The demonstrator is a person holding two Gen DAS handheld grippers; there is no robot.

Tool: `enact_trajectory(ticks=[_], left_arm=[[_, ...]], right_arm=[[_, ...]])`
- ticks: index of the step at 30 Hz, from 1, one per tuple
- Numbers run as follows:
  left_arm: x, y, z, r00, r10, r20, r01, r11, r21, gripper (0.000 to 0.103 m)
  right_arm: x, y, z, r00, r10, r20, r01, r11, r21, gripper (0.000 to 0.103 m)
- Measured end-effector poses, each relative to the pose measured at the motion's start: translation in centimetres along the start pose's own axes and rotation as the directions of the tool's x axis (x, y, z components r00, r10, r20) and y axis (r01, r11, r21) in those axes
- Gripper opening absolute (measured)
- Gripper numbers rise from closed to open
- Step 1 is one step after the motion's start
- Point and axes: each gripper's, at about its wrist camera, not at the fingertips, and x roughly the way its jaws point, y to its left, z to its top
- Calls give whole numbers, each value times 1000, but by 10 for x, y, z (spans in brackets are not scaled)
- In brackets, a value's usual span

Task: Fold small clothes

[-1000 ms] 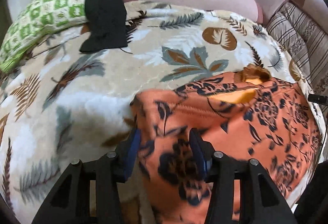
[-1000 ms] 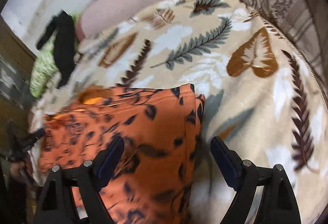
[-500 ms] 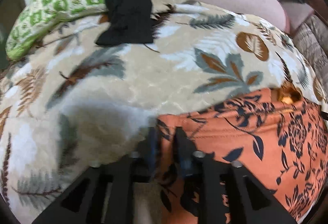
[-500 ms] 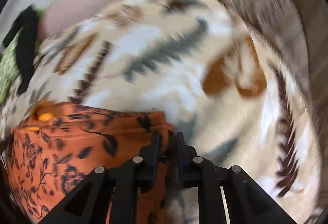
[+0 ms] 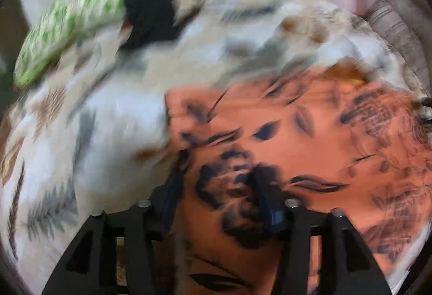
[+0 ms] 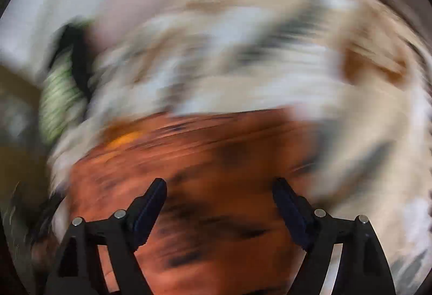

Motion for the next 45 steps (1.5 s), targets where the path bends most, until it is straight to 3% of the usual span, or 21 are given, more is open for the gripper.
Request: enact_trajectory(ticks=[2, 5, 7, 11, 14, 17, 22, 24, 26, 27, 28, 29, 31, 33, 36, 38, 40, 41, 42, 44, 45], left_arm=[[-19, 17, 1, 999, -26, 33, 30, 991, -132, 65], [-63, 14, -6, 990, -2, 144, 19, 992, -121, 65], [-87, 8, -20, 983, -35, 183, 57, 991, -120, 67], [-116, 3, -63, 972, -105, 210, 149, 967, -205, 68], [-126, -2, -98, 967, -134, 217, 194, 939, -283, 68], [-120, 0, -116, 967, -157, 201, 219, 915, -339, 68], [-85, 19, -120, 959, -235, 158, 283, 798, -533, 68], [-80, 20, -118, 955, -246, 164, 296, 782, -549, 68], [-80, 22, -115, 956, -246, 157, 291, 772, -565, 65], [-81, 25, -113, 954, -249, 166, 299, 760, -577, 56], [-80, 26, -111, 956, -247, 161, 294, 765, -572, 26], [-78, 25, -107, 967, -220, 128, 254, 790, -558, 7], [-75, 28, -105, 970, -214, 116, 242, 801, -547, 6], [-87, 26, -100, 978, -167, 125, 208, 839, -503, 4], [-116, 13, -92, 982, -51, 184, 118, 920, -374, 1], [-110, 15, -91, 987, 37, 158, 20, 939, -344, 2], [-77, 28, -97, 999, 52, 2, -47, 932, -359, 2], [-72, 36, -103, 999, 37, -22, -43, 919, -392, 2], [-82, 43, -108, 999, 34, 23, -22, 907, -421, 2], [-101, 40, -107, 994, 63, 94, -22, 921, -390, 5], [-114, 35, -104, 989, 50, 138, 3, 933, -359, 18]], right_arm=[[-26, 3, -6, 999, 1, 39, -1, 1000, 20, 70], [-71, 24, -35, 996, -1, 93, 11, 994, -104, 75], [-94, 20, -72, 994, 57, 96, -53, 998, -45, 82], [-98, 8, -152, 991, 123, 60, -127, 989, 70, 82], [-82, -15, -206, 973, 222, 61, -230, 937, 264, 82], [-69, -25, -211, 965, 234, 121, -261, 909, 324, 82], [-47, -42, -187, 937, 227, 264, -327, 835, 443, 82], [-43, -47, -183, 934, 230, 275, -339, 815, 470, 81], [-44, -45, -178, 941, 208, 268, -314, 832, 457, 74], [-44, -42, -175, 950, 185, 250, -283, 846, 452, 62], [-47, -44, -173, 956, 172, 237, -264, 857, 443, 41], [-50, -43, -170, 964, 152, 218, -233, 877, 420, 32], [-53, -38, -164, 975, 115, 192, -181, 912, 369, 24], [-63, -24, -158, 979, 67, 191, -121, 949, 291, 21], [-85, 0, -156, 973, 2, 232, -40, 986, 162, 19], [-87, -3, -157, 969, -55, 242, 18, 988, 155, 20], [-64, -25, -160, 988, -69, 139, 38, 976, 213, 27], [-55, -36, -163, 995, -30, 98, 3, 964, 266, 29], [-63, -45, -169, 989, 18, 147, -63, 950, 305, 32], [-81, -42, -171, 984, -9, 179, -41, 961, 273, 64], [-94, -39, -172, 976, -31, 214, -25, 967, 255, 72]])
